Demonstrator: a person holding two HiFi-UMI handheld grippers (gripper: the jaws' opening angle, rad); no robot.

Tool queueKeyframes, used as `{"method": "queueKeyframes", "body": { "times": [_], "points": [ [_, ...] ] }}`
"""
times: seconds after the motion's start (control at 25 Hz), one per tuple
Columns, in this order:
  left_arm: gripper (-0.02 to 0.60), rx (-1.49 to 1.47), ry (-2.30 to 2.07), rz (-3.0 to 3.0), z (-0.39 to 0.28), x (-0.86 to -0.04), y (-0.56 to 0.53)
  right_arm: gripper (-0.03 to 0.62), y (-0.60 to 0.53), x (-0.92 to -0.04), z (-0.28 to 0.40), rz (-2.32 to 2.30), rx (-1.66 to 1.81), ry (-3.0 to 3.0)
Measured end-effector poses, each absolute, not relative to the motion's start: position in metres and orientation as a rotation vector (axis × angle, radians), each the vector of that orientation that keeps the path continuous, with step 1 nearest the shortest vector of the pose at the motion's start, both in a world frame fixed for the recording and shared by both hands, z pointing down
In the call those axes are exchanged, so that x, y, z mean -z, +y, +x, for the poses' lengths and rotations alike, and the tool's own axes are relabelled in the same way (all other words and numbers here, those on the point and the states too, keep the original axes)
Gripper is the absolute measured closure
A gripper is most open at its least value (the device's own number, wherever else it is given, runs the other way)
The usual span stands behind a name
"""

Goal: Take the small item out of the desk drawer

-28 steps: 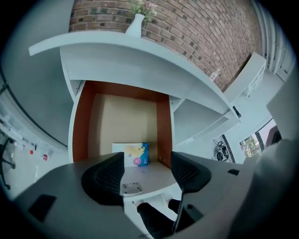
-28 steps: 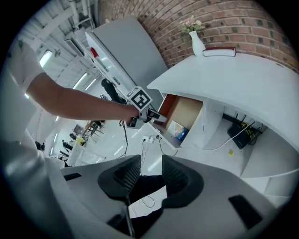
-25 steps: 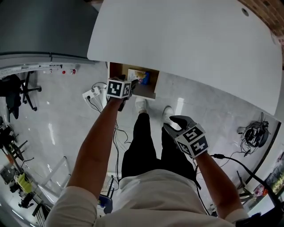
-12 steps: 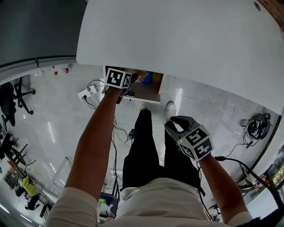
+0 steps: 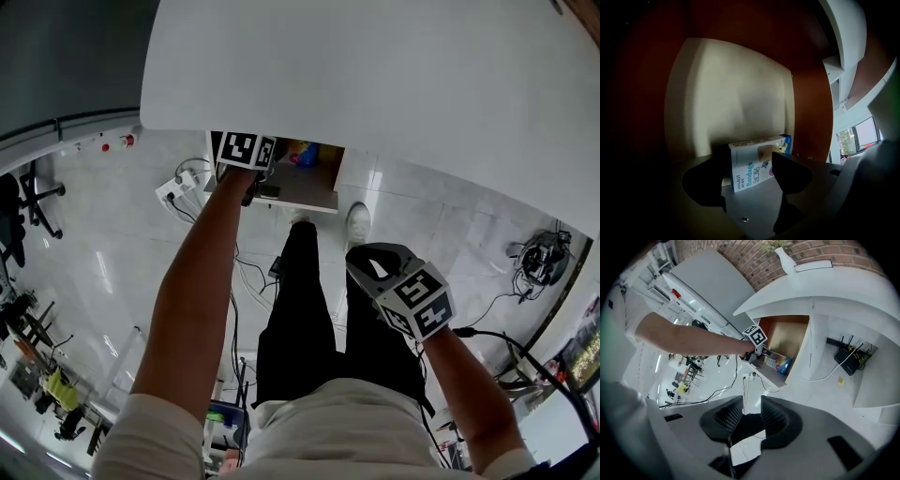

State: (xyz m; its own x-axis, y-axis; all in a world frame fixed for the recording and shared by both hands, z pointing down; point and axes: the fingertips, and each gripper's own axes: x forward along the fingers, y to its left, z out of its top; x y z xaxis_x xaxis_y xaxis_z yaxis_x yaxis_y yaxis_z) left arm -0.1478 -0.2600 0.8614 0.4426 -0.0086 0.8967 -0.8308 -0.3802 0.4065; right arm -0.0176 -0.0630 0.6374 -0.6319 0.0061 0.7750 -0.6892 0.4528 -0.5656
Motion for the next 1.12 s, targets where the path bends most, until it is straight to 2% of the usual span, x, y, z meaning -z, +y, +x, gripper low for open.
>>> {"method": "queueKeyframes", "body": {
  "times": [0.12, 0.44, 1.12],
  "points": [
    [0.275, -1.038, -0.654, 1.736, -0.135, -0.857, -0.252, 0.459, -0.064, -0.638, -0.019, 0.569, -1.22, -1.977],
    [0.275, -1.217, -0.452, 1.867, -0.103, -0.849, -0.243, 0.461, -0.063, -0.638, -0.019, 0.565, -1.226, -1.978],
    [0.291, -1.013, -0.368, 1.972, -0.101, -0.818, -0.238, 0.465, -0.055, -0.641, -0.016, 0.584, -1.251, -1.975]
  ]
}}
